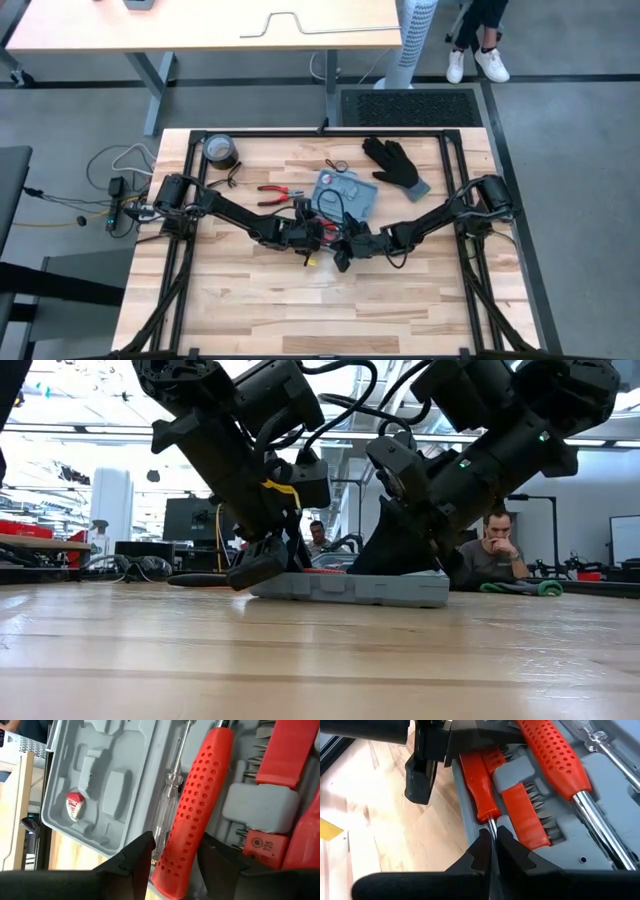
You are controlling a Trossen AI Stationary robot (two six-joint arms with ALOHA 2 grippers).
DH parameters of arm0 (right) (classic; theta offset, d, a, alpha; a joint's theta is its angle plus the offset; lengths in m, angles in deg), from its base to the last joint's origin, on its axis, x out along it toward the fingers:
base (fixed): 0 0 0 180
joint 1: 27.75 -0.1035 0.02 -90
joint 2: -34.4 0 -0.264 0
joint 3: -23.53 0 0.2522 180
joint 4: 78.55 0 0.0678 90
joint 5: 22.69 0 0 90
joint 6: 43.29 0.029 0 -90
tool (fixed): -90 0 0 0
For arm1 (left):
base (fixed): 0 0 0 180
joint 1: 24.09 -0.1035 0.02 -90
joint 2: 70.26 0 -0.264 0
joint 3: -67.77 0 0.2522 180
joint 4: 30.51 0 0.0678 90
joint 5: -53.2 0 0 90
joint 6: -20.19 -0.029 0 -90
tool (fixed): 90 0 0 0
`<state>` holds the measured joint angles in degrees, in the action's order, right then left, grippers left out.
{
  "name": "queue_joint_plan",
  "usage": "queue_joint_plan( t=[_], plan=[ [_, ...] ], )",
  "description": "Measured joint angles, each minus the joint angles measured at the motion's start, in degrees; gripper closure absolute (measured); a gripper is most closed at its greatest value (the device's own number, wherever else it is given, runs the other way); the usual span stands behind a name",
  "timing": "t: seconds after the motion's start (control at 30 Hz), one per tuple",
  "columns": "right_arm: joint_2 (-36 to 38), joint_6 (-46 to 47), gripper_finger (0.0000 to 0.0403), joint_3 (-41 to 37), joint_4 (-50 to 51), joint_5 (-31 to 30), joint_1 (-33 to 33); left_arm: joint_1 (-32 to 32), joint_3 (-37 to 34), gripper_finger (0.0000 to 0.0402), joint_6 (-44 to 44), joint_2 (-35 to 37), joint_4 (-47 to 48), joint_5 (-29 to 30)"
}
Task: Prefit tool cases
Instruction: Remove the orange hammer from the gray prefit tool case
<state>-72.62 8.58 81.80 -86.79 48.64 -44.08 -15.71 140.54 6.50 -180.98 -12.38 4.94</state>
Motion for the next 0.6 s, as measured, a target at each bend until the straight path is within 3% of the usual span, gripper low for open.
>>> queue_joint_plan(
  t=[0.27, 0.6],
  plan=[
    [0.0, 1.22, 0.0367, -0.01, 0.53, -0.16, -0.65, -2.04, 0.0, 0.0257, 0.86, -0.07, -1.14, -5.8],
    [-0.04, 2.58, 0.0367, -0.11, 0.63, -0.94, -0.83, -4.28, -0.95, 0.0313, 1.88, 0.04, -2.17, -11.26]
  ],
)
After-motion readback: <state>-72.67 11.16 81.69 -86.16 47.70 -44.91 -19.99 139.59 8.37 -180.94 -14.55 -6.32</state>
